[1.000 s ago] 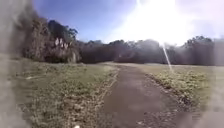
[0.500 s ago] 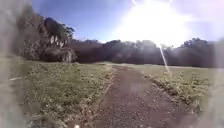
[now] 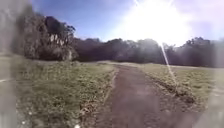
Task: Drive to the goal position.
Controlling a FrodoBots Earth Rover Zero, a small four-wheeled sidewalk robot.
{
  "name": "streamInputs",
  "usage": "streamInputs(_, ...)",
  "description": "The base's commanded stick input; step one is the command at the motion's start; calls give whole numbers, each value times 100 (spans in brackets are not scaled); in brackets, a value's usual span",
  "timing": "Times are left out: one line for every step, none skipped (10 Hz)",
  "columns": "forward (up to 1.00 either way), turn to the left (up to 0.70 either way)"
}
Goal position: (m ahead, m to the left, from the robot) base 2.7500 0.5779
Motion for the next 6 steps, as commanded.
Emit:
streamInputs(70, -35)
streamInputs(70, -34)
streamInputs(70, -34)
streamInputs(70, -35)
streamInputs(70, -34)
streamInputs(70, -34)
